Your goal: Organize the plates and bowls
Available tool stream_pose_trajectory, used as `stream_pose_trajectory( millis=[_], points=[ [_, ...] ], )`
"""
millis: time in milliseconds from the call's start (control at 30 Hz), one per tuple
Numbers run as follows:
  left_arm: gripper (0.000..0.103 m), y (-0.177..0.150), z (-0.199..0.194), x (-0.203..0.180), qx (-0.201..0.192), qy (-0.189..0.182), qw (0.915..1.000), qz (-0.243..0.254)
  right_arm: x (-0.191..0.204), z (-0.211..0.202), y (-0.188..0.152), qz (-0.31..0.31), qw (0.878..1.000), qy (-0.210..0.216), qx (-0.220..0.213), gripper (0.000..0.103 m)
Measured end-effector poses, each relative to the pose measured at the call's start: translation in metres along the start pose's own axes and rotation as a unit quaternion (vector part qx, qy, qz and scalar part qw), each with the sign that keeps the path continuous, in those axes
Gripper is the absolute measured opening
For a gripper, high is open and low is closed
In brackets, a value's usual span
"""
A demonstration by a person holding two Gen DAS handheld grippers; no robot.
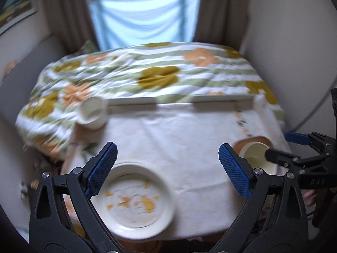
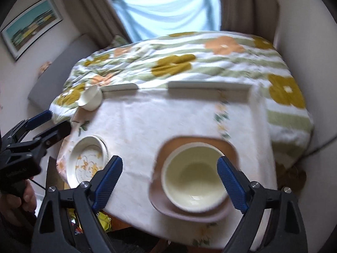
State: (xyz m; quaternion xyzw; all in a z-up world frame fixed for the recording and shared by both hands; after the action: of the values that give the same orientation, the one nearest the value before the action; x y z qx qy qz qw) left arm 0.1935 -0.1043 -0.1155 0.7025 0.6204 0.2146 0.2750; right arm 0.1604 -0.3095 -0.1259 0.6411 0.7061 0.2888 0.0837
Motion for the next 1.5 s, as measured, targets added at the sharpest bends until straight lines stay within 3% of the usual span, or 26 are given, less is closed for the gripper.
stream_pose_trajectory(
  millis=[67,100,267,367,533,633,767,800,867,933,1033,1167,1333,1500],
  points=[
    [0.097,0.002,-0.004,0.028,-0.007,0.013,0.9994,-0.031,0.018,0.004,0.014,-0.017,1.000,0.018,-0.015,0.093],
    [0.097,0.004,-0.005,0.044,-0.010,0.018,0.9986,-0.048,0.029,0.006,0.024,-0.027,0.999,0.028,-0.024,0.102],
    [0.098,0.017,-0.001,0.120,-0.025,0.034,0.9913,-0.125,0.091,0.024,0.075,-0.078,0.989,0.108,-0.062,0.102],
    [0.098,0.023,0.006,0.168,-0.035,0.040,0.9832,-0.175,0.124,0.053,0.106,-0.084,0.984,0.154,-0.027,0.102],
    [0.098,0.021,0.043,0.233,-0.025,0.021,0.9672,-0.252,0.172,0.105,0.146,-0.078,0.985,0.152,-0.021,0.103],
    [0.098,0.015,0.089,0.264,-0.005,-0.016,0.9539,-0.300,0.191,0.149,0.162,-0.081,0.984,0.159,0.015,0.103],
    [0.097,0.009,0.145,0.281,0.022,-0.031,0.9449,-0.325,0.205,0.210,0.172,-0.080,0.984,0.149,0.063,0.102],
    [0.092,0.009,0.155,0.284,0.026,-0.034,0.9437,-0.328,0.209,0.226,0.172,-0.079,0.983,0.147,0.076,0.102],
    [0.080,0.009,0.178,0.287,0.036,-0.039,0.9429,-0.329,0.213,0.248,0.170,-0.081,0.982,0.146,0.092,0.097],
    [0.068,0.008,0.199,0.290,0.051,-0.040,0.9428,-0.327,0.218,0.270,0.167,-0.081,0.979,0.151,0.111,0.078],
    [0.052,0.005,0.223,0.296,0.066,-0.039,0.9399,-0.333,0.221,0.294,0.164,-0.073,0.976,0.159,0.133,0.064],
    [0.032,0.002,0.241,0.304,0.076,-0.040,0.9367,-0.340,0.229,0.314,0.161,-0.082,0.974,0.154,0.143,0.054],
    [0.025,-0.003,0.252,0.315,0.079,-0.047,0.9295,-0.357,0.234,0.331,0.163,-0.078,0.973,0.159,0.148,0.043],
    [0.024,-0.003,0.254,0.317,0.081,-0.043,0.9312,-0.353,0.236,0.341,0.164,-0.076,0.972,0.157,0.155,0.024]
  ],
)
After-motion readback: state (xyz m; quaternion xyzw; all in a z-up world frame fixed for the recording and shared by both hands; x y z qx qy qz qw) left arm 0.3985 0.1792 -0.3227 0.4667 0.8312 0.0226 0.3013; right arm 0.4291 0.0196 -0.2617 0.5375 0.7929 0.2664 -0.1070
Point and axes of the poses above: each gripper's, at about its wrist camera, not at the fingertips, and z roughly the way its jaws point, x to its left, y to its top, the point moved 2 cm from there along z, roughly the way its jaws point, and after that the axes turned 3 degrees about -y, right-handed, at the moved point
